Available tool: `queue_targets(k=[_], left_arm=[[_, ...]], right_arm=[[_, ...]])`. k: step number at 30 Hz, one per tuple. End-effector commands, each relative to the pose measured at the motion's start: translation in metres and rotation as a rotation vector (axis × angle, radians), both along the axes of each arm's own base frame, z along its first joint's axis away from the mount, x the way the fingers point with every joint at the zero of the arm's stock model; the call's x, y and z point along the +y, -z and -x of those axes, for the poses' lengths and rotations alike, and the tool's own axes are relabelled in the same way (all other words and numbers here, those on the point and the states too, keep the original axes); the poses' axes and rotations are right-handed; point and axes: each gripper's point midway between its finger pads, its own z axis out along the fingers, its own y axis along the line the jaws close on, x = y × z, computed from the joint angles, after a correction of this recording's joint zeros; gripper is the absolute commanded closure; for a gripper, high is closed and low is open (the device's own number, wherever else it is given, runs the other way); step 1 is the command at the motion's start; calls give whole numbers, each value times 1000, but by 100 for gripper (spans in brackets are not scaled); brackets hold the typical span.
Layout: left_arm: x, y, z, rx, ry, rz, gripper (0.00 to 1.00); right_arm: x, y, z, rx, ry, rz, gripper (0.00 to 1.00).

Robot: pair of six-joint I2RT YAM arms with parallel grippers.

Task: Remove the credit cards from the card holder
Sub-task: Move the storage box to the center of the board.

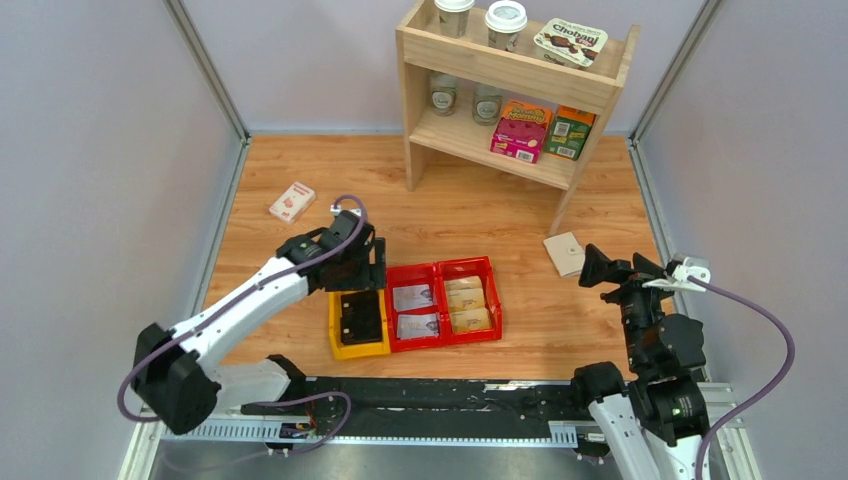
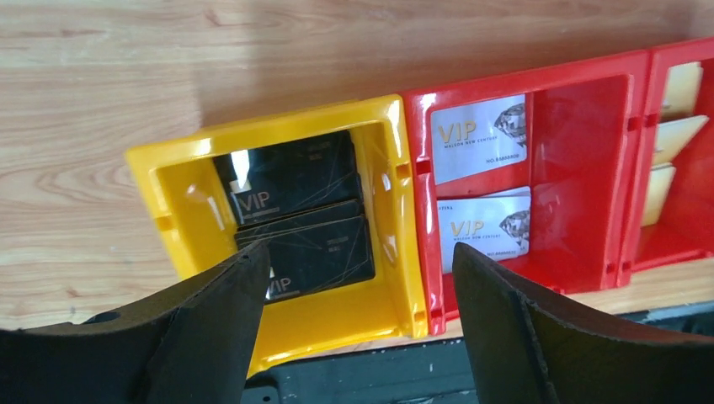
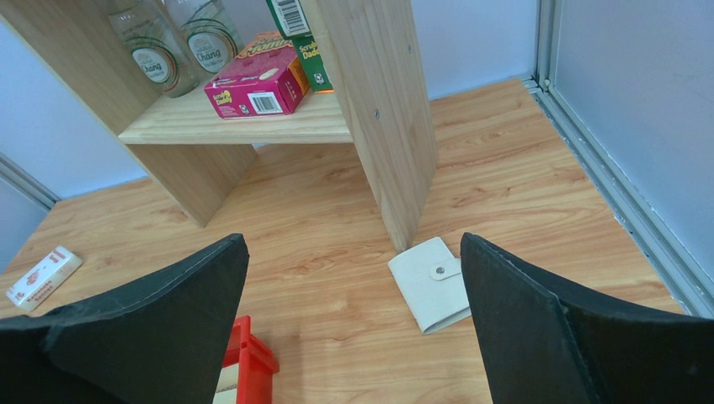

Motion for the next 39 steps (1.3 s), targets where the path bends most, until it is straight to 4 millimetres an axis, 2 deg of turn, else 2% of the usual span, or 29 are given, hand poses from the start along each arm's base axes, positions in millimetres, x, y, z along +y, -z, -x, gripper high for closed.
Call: queue_targets(k=[1,6,14,22,32,39], left_arm=[[-24,11,-25,-14,-63,-24,13],[-43,36,-35,33,-43,-88,13],[-44,61,-52,60,-45,-184,12],[-43,62,-80,44,-59,-233,12],[-50,58,-127,15,-94,-176,13],[-51,51,-166,-41,-209,-83,13]], right_arm=[[-4,-8,4,-51,19,2,0],[-2,-10,5,-64,6,-5,0],[0,-10,6,-68,-6,-8,0],[2,-10,7,-70,-17,-8,0],[2,-11,8,-79,-17,-16,0],[4,-11,8,-77,-25,-16,0]])
